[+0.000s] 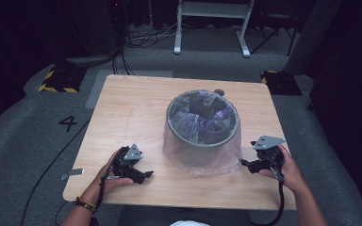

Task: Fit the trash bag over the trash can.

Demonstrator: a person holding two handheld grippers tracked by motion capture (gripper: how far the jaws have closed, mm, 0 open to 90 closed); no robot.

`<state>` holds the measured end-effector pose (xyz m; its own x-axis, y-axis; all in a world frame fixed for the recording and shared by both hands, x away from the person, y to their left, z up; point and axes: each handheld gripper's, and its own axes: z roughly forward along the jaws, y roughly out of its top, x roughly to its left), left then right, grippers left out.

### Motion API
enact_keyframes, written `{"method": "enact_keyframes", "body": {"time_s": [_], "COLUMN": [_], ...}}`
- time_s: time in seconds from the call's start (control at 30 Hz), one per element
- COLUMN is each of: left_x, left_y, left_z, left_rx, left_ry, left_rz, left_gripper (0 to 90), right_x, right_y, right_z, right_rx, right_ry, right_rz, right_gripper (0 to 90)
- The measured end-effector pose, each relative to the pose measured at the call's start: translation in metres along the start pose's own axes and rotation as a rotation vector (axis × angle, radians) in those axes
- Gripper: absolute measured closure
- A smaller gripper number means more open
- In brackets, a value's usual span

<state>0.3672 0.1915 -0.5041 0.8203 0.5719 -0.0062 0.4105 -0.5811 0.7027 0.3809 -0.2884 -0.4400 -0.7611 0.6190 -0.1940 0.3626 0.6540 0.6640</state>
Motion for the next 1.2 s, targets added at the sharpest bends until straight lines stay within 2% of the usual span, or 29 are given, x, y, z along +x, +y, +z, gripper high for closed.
{"method": "enact_keyframes", "body": {"time_s": [0.4, 0.53, 0.9, 0.97, 1.1, 1.2], "left_x": [0.0, 0.0, 0.0, 0.0, 0.0, 0.0], "left_y": [0.0, 0.0, 0.0, 0.0, 0.0, 0.0], "left_z": [0.0, 0.0, 0.0, 0.0, 0.0, 0.0], "left_rx": [0.0, 0.001, 0.001, 0.0, 0.0, 0.0], "left_ry": [-0.001, -0.001, -0.001, -0.002, -0.002, -0.001], "left_rz": [0.001, 0.001, 0.001, 0.001, 0.001, 0.001], "left_gripper": [8.9, 8.9, 8.9, 8.9, 8.9, 8.9], "right_x": [-0.001, -0.002, -0.002, -0.002, -0.003, -0.004], "right_y": [-0.024, -0.032, -0.056, -0.061, -0.071, -0.08], "right_z": [0.01, 0.01, 0.014, 0.015, 0.012, 0.011], "right_rx": [0.025, 0.009, 0.03, 0.032, 0.0, -0.035], "right_ry": [0.016, 0.042, 0.03, 0.035, 0.032, 0.036], "right_rz": [0.046, 0.065, 0.116, 0.131, 0.176, 0.236], "right_gripper": [17.5, 17.3, 17.3, 16.6, 15.9, 15.5]}}
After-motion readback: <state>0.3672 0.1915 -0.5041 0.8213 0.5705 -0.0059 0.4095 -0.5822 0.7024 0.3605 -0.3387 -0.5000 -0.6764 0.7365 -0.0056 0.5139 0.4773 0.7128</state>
